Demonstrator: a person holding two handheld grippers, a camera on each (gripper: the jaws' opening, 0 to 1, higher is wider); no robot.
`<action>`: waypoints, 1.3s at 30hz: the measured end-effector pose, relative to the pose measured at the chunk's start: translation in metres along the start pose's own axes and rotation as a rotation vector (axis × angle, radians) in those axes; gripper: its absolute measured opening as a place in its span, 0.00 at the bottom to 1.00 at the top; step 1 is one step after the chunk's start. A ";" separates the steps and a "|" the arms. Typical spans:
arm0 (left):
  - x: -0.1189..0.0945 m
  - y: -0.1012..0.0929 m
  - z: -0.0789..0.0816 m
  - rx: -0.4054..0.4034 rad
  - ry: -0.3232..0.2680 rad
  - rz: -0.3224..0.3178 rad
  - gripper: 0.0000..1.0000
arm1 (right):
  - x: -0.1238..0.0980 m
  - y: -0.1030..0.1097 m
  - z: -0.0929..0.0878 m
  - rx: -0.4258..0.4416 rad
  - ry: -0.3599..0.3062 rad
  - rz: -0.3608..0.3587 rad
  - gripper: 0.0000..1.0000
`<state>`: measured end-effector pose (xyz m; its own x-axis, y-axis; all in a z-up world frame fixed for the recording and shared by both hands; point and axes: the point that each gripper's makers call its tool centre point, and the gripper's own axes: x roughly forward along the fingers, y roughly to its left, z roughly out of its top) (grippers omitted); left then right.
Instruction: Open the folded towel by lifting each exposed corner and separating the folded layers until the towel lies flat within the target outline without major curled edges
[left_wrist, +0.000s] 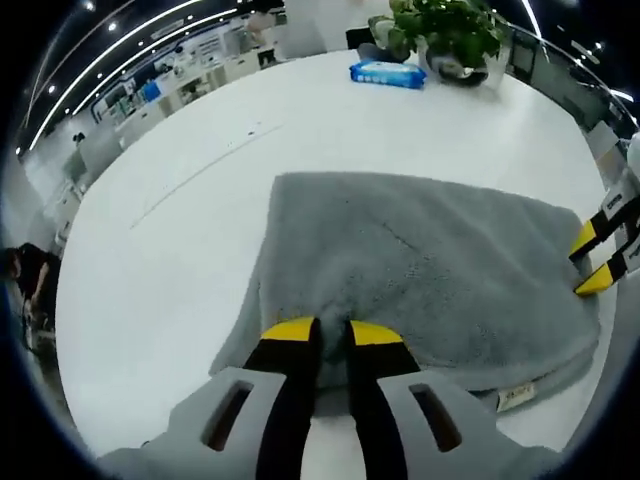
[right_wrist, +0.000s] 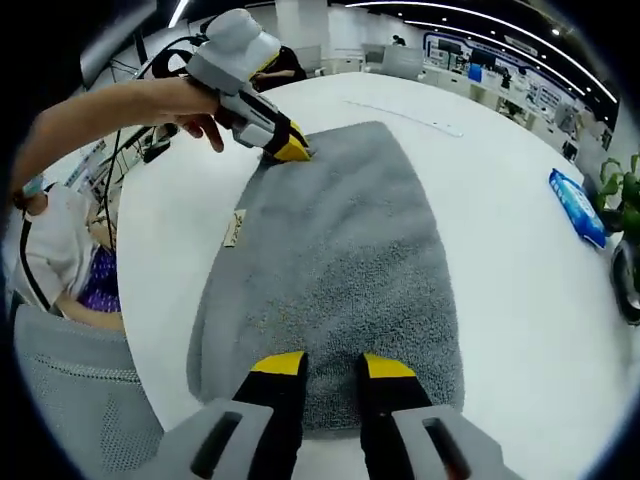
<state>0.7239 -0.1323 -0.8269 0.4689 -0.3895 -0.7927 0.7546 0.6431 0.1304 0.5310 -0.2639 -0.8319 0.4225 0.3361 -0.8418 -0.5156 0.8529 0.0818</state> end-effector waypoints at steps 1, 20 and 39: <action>0.001 -0.001 0.002 0.006 0.000 0.003 0.09 | -0.001 0.001 -0.001 -0.002 -0.002 0.001 0.18; 0.023 -0.017 0.040 0.024 -0.001 -0.059 0.08 | -0.004 0.015 -0.008 0.013 -0.011 0.023 0.17; 0.041 -0.036 0.070 0.087 0.008 -0.091 0.08 | -0.005 0.027 -0.009 0.040 -0.037 0.031 0.17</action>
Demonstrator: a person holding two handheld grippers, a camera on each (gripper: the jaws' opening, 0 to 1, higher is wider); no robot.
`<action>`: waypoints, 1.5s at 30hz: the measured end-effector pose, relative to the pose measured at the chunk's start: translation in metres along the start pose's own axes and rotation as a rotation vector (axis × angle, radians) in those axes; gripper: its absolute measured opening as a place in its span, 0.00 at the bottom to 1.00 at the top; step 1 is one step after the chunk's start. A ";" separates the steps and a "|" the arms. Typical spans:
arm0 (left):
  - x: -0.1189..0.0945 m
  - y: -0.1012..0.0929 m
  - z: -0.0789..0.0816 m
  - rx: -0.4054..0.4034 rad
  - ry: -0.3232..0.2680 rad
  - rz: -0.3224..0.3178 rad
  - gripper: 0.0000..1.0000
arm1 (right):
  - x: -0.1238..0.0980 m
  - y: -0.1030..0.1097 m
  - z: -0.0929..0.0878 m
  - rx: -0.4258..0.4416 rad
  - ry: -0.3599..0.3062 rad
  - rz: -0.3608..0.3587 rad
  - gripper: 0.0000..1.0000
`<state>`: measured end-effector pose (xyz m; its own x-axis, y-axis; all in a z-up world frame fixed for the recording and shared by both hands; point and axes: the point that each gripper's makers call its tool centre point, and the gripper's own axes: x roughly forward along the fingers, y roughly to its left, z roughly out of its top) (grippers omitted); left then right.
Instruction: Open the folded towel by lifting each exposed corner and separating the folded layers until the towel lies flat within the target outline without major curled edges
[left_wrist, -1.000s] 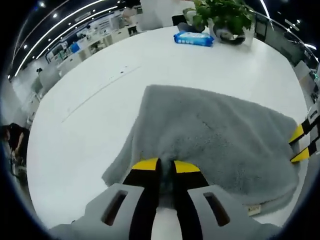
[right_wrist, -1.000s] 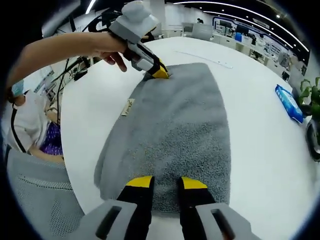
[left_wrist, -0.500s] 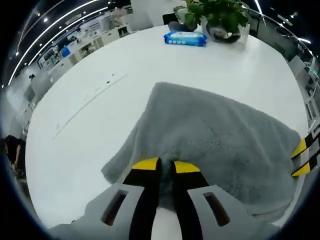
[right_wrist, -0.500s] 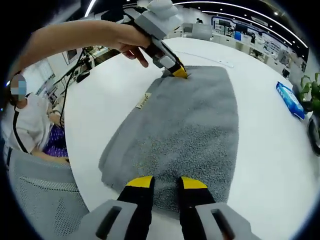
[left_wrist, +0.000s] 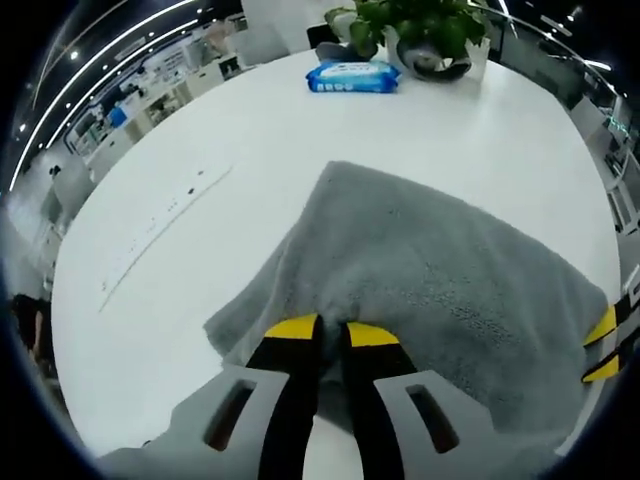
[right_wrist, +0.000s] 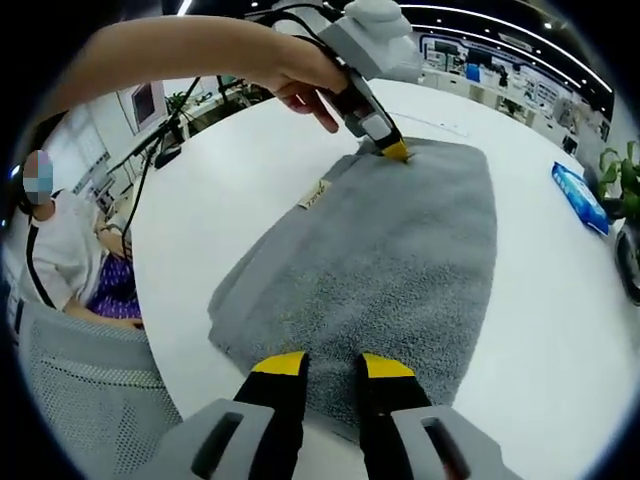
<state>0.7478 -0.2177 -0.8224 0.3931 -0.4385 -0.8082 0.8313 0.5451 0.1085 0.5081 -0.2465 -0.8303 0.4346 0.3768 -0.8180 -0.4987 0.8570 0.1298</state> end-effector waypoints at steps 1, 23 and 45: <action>-0.001 0.000 0.000 -0.002 -0.006 0.001 0.08 | 0.000 -0.001 0.000 0.019 -0.006 -0.002 0.17; -0.059 0.018 -0.021 -0.224 -0.199 0.078 0.07 | -0.006 0.027 0.025 0.009 -0.093 0.016 0.31; -0.077 -0.026 -0.066 -0.218 -0.210 0.083 0.07 | 0.016 0.082 0.023 -0.124 -0.065 0.055 0.35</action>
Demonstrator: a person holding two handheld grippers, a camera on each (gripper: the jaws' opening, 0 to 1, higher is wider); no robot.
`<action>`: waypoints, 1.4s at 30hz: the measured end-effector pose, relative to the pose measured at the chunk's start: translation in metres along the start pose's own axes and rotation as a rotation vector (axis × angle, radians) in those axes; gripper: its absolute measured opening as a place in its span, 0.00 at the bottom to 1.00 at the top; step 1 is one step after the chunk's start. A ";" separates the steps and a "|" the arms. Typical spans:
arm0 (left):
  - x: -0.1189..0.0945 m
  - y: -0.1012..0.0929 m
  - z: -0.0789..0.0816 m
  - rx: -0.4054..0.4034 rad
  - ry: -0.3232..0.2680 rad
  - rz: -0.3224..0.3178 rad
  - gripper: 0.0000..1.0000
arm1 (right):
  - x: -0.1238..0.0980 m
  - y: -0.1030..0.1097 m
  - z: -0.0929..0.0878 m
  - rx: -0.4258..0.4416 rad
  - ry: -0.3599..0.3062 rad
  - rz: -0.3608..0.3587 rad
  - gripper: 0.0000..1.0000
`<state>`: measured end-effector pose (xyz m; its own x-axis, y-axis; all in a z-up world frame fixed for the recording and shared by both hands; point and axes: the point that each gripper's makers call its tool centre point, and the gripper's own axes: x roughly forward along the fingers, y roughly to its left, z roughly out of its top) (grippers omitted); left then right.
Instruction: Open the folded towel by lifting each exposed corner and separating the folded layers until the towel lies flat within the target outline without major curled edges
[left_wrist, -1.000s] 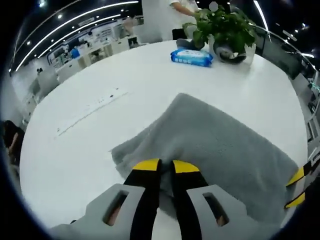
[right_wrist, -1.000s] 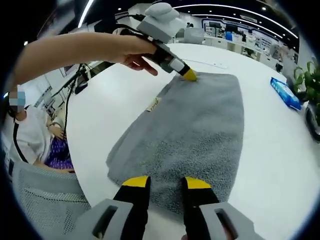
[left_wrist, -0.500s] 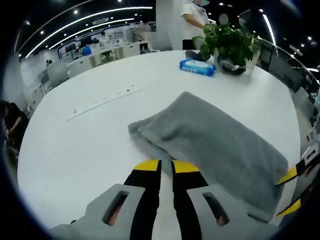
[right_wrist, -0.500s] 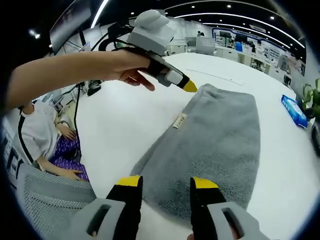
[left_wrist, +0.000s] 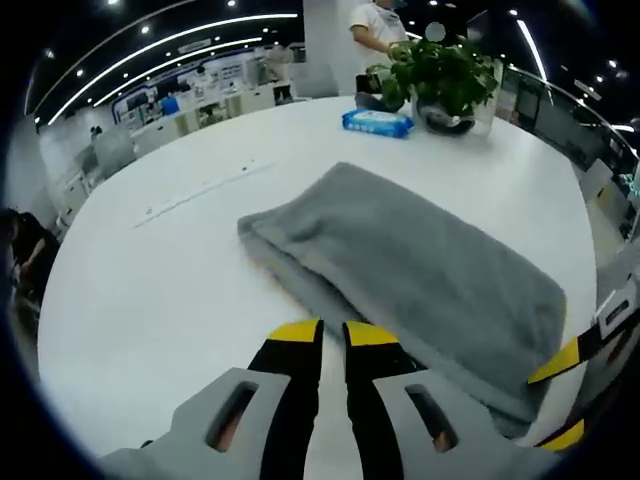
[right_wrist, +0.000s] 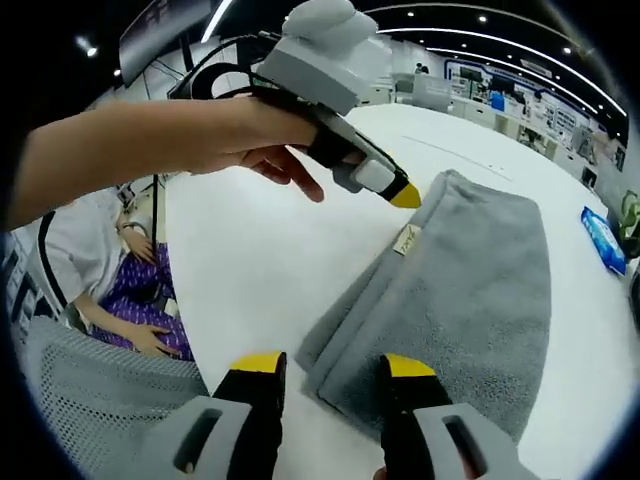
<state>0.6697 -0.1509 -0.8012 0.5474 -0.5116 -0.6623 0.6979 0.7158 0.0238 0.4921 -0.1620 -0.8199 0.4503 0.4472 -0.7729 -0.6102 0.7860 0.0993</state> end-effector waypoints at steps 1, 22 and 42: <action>-0.001 -0.001 -0.001 -0.017 -0.004 -0.002 0.07 | 0.002 0.000 -0.001 -0.012 0.006 -0.004 0.34; -0.017 -0.010 -0.042 -0.063 0.030 0.032 0.07 | 0.004 -0.014 -0.006 -0.129 0.048 -0.091 0.17; -0.017 -0.031 -0.025 0.002 0.006 0.001 0.07 | -0.045 -0.072 0.016 0.154 -0.073 -0.137 0.01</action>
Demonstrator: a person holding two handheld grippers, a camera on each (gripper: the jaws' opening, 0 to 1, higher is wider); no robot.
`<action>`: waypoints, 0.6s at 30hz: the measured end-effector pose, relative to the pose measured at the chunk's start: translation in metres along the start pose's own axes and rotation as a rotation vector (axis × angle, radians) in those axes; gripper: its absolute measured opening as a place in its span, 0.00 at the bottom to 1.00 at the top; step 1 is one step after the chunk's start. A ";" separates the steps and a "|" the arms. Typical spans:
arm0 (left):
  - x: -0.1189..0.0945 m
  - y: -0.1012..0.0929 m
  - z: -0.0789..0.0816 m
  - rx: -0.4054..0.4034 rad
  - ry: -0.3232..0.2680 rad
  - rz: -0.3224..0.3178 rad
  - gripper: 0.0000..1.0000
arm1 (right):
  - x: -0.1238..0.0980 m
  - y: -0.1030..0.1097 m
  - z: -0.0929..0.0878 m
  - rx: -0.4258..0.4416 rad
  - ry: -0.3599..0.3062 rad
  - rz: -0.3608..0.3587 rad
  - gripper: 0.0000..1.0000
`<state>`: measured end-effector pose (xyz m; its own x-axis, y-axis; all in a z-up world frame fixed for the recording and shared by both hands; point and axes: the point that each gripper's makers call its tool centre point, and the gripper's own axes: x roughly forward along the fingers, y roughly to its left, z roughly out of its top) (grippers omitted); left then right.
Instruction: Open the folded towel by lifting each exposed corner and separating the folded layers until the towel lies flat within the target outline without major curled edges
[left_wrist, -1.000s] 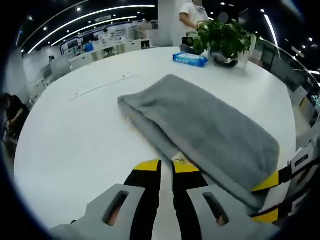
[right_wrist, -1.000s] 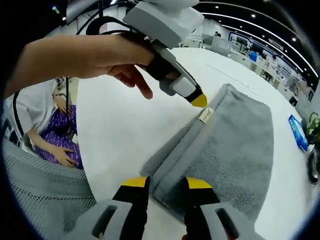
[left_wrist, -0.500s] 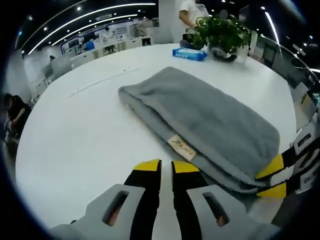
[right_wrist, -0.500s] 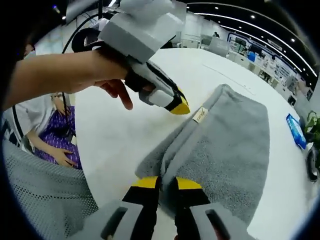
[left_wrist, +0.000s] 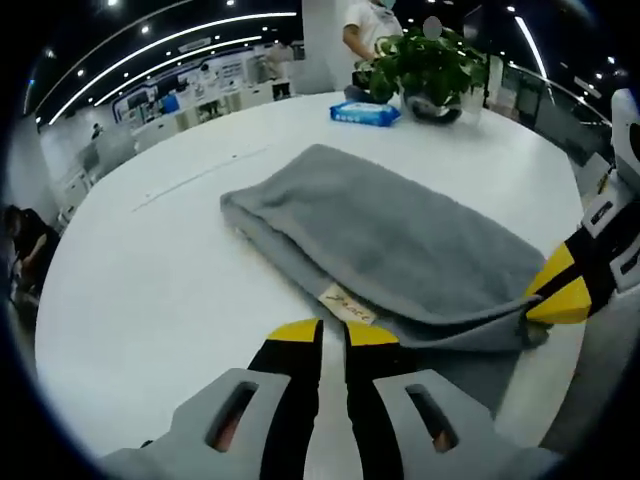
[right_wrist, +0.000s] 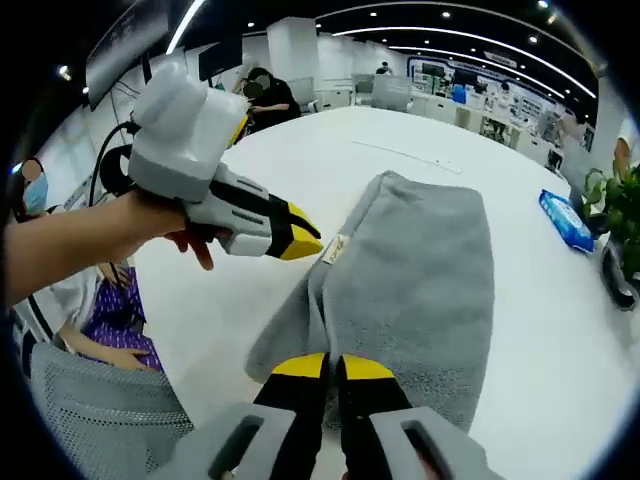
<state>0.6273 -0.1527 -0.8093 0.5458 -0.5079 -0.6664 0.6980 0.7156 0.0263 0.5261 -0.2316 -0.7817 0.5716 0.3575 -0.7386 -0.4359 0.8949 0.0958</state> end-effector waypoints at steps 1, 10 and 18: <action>0.001 -0.001 0.000 0.000 0.002 -0.002 0.07 | -0.002 -0.004 0.002 0.007 -0.007 -0.007 0.01; 0.006 -0.012 0.009 -0.014 -0.011 -0.029 0.08 | -0.029 -0.053 0.012 0.118 -0.083 -0.089 0.01; 0.020 -0.026 -0.002 0.036 0.046 -0.050 0.08 | -0.041 -0.083 0.007 0.170 -0.102 -0.140 0.01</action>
<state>0.6190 -0.1808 -0.8251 0.4885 -0.5196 -0.7010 0.7406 0.6717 0.0183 0.5438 -0.3187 -0.7542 0.6895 0.2442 -0.6819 -0.2294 0.9666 0.1143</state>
